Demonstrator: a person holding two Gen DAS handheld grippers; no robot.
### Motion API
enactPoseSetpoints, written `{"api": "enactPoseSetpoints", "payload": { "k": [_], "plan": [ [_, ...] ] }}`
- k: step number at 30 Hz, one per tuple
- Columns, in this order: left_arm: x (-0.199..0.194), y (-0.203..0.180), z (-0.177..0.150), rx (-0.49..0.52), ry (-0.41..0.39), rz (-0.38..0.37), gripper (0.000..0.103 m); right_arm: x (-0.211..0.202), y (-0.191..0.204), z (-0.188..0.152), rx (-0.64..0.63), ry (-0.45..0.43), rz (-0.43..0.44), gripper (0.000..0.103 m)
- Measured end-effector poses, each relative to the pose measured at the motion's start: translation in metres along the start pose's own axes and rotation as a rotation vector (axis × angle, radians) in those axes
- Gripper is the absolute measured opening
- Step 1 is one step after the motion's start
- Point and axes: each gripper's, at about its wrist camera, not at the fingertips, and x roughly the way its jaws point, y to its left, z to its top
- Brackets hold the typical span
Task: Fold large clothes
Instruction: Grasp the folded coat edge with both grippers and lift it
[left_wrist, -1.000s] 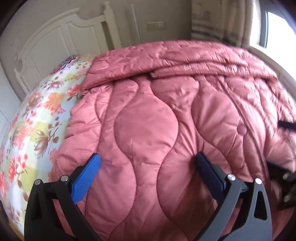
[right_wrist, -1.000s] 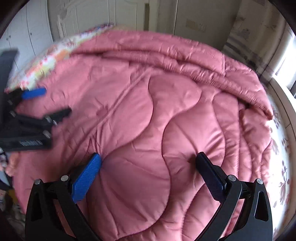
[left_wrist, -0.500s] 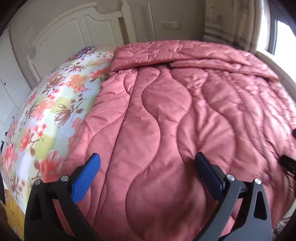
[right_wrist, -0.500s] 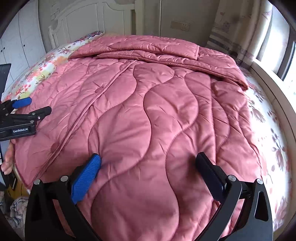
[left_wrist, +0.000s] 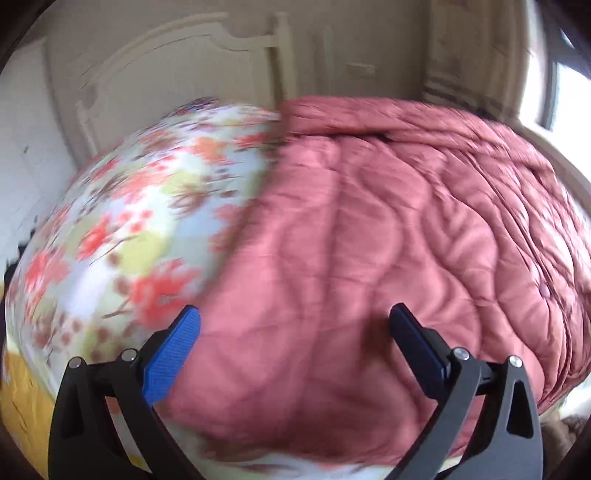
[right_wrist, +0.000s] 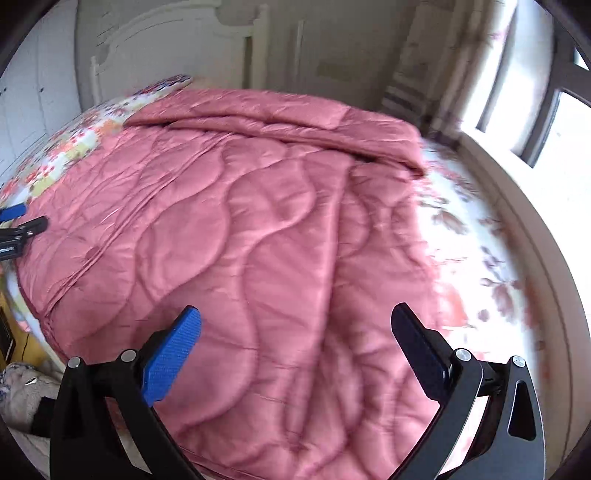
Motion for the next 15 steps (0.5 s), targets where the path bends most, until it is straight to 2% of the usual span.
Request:
{"api": "enactPoseSetpoints", "payload": {
  "k": [4, 6, 11, 13, 15],
  "plan": [
    [0.008, 0.043, -0.002, -0.155, 0.035, -0.039, 0.101, -0.004, -0.045, -0.016, 0.119, 0.017, -0.028, 0.098],
    [0.015, 0.057, -0.002, -0.194, 0.042, -0.061, 0.101, -0.005, -0.063, -0.032, 0.174, 0.025, -0.014, 0.098],
    [0.024, 0.049, -0.004, -0.173, 0.046, -0.133, 0.101, -0.008, -0.072, -0.059, 0.214, 0.019, 0.082, 0.098],
    [0.022, 0.039, -0.007, -0.130, 0.035, -0.113, 0.101, -0.010, -0.060, -0.063, 0.195, 0.016, 0.116, 0.098],
    [0.022, 0.036, -0.008, -0.107, 0.029, -0.114, 0.101, -0.011, -0.054, -0.067, 0.185, 0.011, 0.139, 0.092]
  ]
}}
